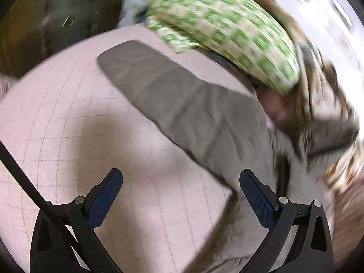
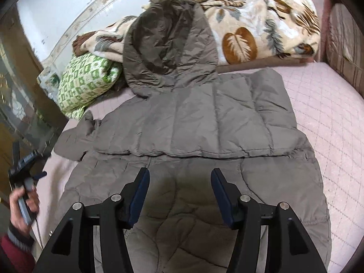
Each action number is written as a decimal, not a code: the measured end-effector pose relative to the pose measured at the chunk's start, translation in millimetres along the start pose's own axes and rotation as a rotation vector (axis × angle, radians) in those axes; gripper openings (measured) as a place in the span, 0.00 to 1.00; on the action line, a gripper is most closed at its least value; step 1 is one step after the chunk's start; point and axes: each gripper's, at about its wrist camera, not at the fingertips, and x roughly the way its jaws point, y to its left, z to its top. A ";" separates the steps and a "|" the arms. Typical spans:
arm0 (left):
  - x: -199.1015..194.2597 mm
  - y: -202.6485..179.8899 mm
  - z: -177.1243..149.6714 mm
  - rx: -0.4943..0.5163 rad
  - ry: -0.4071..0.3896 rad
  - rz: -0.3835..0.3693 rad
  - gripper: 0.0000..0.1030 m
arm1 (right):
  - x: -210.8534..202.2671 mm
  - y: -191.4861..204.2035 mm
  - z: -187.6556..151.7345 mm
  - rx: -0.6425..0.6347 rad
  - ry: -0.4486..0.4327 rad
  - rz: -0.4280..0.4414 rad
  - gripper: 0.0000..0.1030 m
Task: Fold large clothes
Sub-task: 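Move the left gripper to the other jacket sleeve, then close the left gripper on the sleeve cuff, then carry the sleeve across the jacket chest with the left gripper and release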
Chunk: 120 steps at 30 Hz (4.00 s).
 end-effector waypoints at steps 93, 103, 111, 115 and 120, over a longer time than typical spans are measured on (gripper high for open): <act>-135.2 -337.1 -76.5 0.367 -0.124 -0.572 0.13 | -85.3 -132.5 10.7 0.324 -0.282 -0.006 0.59; -64.0 -371.9 -152.1 0.433 -0.003 -0.507 0.13 | -93.5 -146.0 9.6 0.361 -0.292 0.022 0.59; -3.4 -384.4 -213.5 0.499 0.103 -0.457 0.13 | -87.7 -140.8 15.3 0.359 -0.284 0.030 0.59; 15.8 -390.4 -239.0 0.549 0.136 -0.438 0.17 | -85.2 -137.3 17.4 0.350 -0.280 0.020 0.59; 27.0 -397.8 -262.9 0.597 0.205 -0.470 0.53 | -80.2 -134.0 18.6 0.346 -0.271 0.005 0.59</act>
